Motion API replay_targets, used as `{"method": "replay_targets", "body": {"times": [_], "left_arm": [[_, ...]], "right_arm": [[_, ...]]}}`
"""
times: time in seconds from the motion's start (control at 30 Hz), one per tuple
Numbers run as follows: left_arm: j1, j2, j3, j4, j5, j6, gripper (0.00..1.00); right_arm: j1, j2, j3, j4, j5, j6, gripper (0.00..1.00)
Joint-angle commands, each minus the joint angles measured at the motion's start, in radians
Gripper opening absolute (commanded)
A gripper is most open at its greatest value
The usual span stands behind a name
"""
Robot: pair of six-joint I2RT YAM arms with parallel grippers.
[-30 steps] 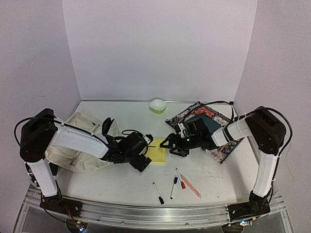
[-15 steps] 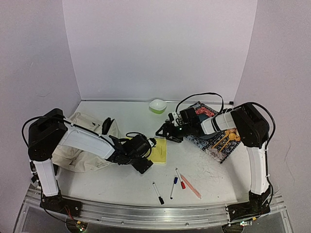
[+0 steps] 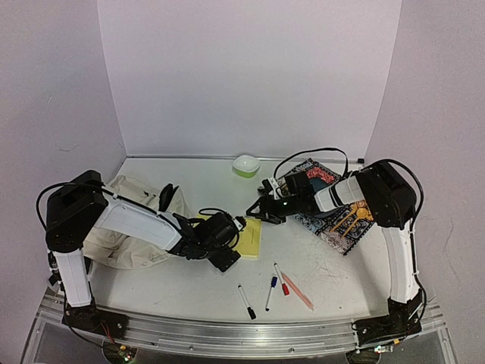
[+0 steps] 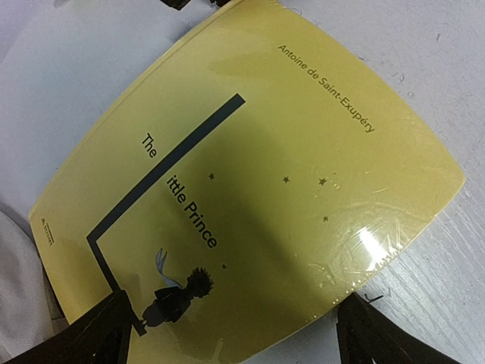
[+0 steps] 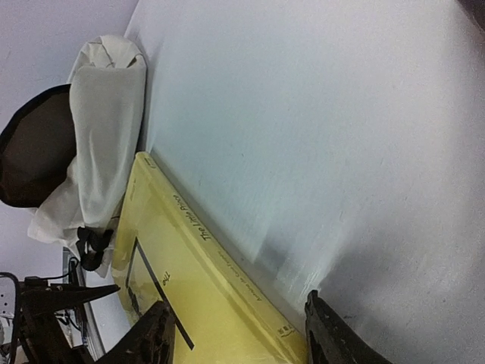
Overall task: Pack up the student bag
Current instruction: Pick up the book from the center of the board.
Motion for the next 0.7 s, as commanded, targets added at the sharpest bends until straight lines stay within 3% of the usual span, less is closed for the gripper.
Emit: {"method": "replay_targets", "body": {"times": [0.0,0.47,0.67], "left_arm": [[0.006,0.045,0.017,0.034,-0.051,-0.007,0.95],[0.006,0.032,-0.022,0.107,-0.076,-0.058,0.95],[0.006,0.025,-0.041,0.181,-0.085,-0.078,0.95]], "right_arm": [[0.035,-0.073,-0.092,0.011,-0.251,0.066,0.54],[0.035,-0.175,-0.193,0.132,-0.418,0.13,0.28],[0.038,-0.156,-0.205,0.159,-0.45,0.141,0.24]]}}
